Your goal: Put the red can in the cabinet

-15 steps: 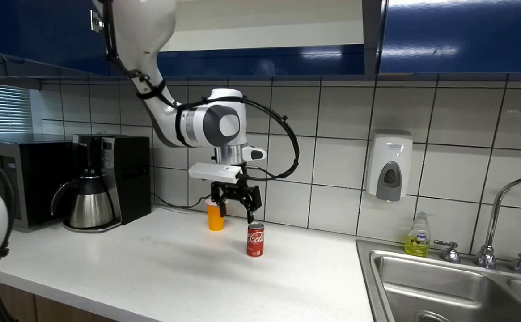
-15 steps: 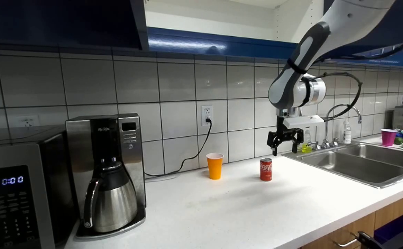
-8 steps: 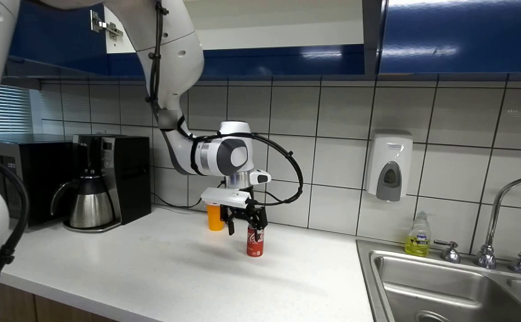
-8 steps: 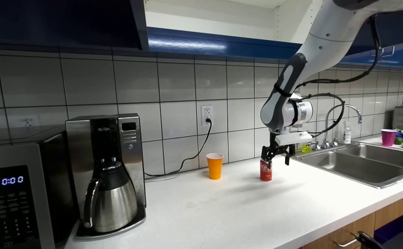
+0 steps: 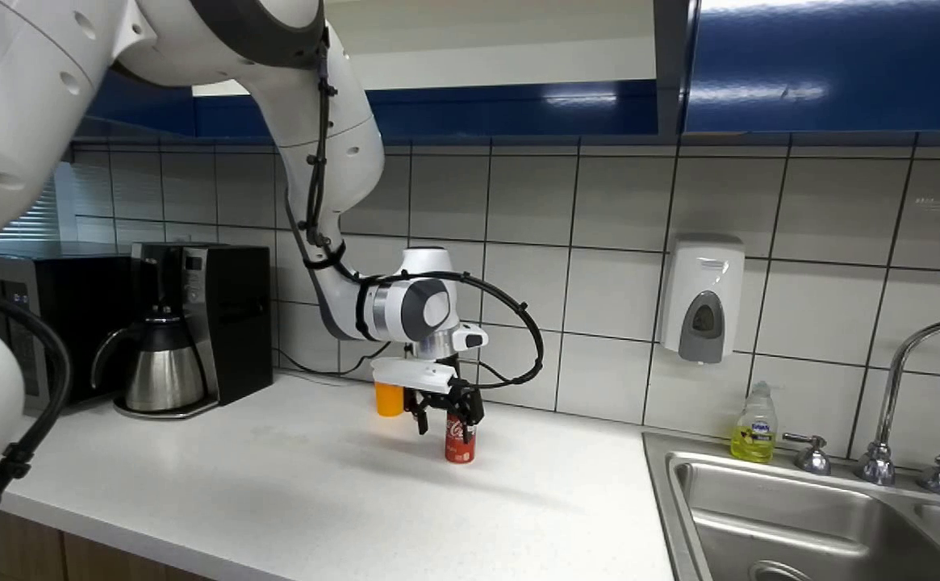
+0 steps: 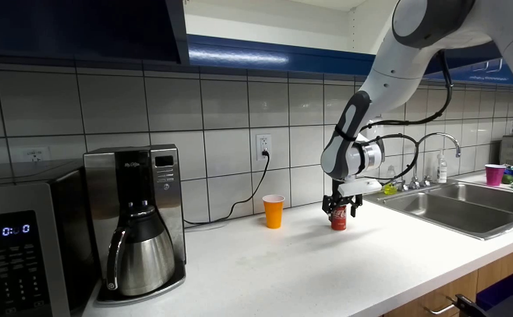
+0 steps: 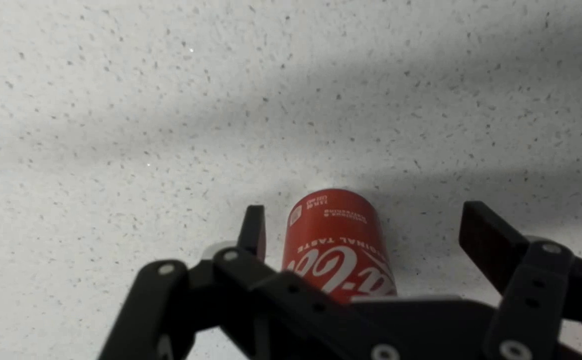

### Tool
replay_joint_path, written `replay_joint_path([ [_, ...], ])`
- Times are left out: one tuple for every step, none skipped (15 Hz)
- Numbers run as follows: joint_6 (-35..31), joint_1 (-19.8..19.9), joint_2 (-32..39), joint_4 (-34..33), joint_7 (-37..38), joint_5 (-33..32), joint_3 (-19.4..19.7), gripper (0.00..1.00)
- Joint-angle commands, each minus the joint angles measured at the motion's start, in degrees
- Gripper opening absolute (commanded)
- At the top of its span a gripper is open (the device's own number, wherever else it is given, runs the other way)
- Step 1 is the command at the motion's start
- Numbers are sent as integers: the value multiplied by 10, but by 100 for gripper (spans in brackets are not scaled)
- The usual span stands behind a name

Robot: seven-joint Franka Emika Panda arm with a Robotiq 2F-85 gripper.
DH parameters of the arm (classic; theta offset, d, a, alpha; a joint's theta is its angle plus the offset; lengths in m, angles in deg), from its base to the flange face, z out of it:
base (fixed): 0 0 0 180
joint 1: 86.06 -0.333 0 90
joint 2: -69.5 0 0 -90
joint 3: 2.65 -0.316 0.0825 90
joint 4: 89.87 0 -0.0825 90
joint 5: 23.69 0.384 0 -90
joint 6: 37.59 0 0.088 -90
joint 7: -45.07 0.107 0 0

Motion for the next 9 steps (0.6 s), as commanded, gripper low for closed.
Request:
replay_joint_path([
  [-39, -10, 31, -25, 21, 3, 2, 100],
  [-51, -12, 36, -26, 24, 5, 2, 100],
  [-65, -14, 39, -25, 28, 5, 4, 100],
  [-75, -13, 42, -23, 29, 7, 3, 100],
  [-86, -14, 42, -20, 32, 7, 5, 100],
  [-95, -13, 42, -17, 32, 9, 5, 100],
  [-101, -12, 41, -16, 32, 10, 5, 100],
  [-114, -14, 40, -13, 35, 11, 9, 100],
  [-121, -15, 40, -12, 37, 13, 11, 100],
])
